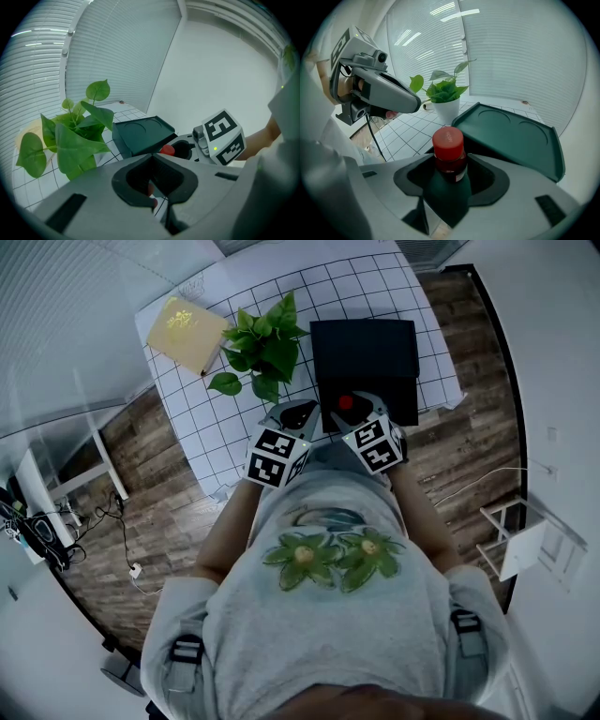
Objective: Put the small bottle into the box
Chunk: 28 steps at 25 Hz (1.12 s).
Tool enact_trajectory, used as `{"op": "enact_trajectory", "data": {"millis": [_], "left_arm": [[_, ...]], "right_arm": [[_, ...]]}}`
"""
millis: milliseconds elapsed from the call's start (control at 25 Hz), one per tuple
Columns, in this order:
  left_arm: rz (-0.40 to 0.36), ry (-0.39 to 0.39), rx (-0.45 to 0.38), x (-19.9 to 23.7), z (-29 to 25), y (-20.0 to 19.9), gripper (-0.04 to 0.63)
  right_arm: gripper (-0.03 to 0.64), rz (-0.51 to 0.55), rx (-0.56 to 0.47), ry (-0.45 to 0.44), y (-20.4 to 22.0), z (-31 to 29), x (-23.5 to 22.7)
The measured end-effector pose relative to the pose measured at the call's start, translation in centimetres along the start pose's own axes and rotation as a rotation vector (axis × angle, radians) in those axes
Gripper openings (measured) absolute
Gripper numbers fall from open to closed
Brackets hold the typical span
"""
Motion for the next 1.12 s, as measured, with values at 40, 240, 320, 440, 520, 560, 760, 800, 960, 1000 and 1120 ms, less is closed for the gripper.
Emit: {"op": "enact_trajectory", "data": {"millis": [40, 240, 320, 440, 520, 560, 760, 800, 960, 1000, 1120], "left_arm": [[0.000, 0.000, 0.000, 0.00, -0.02, 0.00, 0.007], [-0.001, -0.004, 0.006, 0.16, -0.17, 0.01, 0.007], [0.000, -0.005, 0.008, 0.24, -0.25, 0.04, 0.008], [-0.003, -0.004, 0.009, 0.29, -0.33, 0.05, 0.008], [-0.005, -0.005, 0.010, 0.34, -0.37, 0.08, 0.006], [-0.005, -0.006, 0.011, 0.37, -0.38, 0.10, 0.007], [-0.004, -0.005, 0.012, 0.48, -0.48, 0.13, 0.008], [-0.004, -0.005, 0.012, 0.48, -0.50, 0.15, 0.006], [-0.006, -0.002, 0.012, 0.36, -0.59, 0.14, 0.007], [-0.007, -0.002, 0.012, 0.34, -0.62, 0.14, 0.007], [-0.009, -0.001, 0.014, 0.32, -0.72, 0.21, 0.007]], "right_arm": [[0.218, 0.006, 0.001, 0.000, -0.07, -0.01, 0.00], [0.218, 0.055, 0.008, 0.004, -0.16, -0.20, 0.05], [0.218, 0.072, 0.014, 0.003, -0.09, -0.32, 0.05], [0.218, 0.079, 0.019, -0.001, -0.04, -0.46, 0.12], [0.218, 0.080, 0.020, -0.003, -0.01, -0.54, 0.17], [0.218, 0.080, 0.022, -0.005, 0.03, -0.58, 0.19], [0.218, 0.087, 0.027, -0.011, 0.12, -0.73, 0.28], [0.218, 0.089, 0.029, -0.012, 0.15, -0.75, 0.31], [0.218, 0.096, 0.029, -0.013, 0.29, -0.77, 0.38], [0.218, 0.096, 0.028, -0.011, 0.31, -0.79, 0.34], [0.218, 0.093, 0.029, -0.005, 0.44, -0.88, 0.20]]}}
Point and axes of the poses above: the fingertips, and each gripper's own axes: z backward along the fingers, x to its left, y out of its underside, the point moved 4 cm from there along z, backward along the fingers, and after that the axes turned 1 degree about z, right-handed, at the moved point
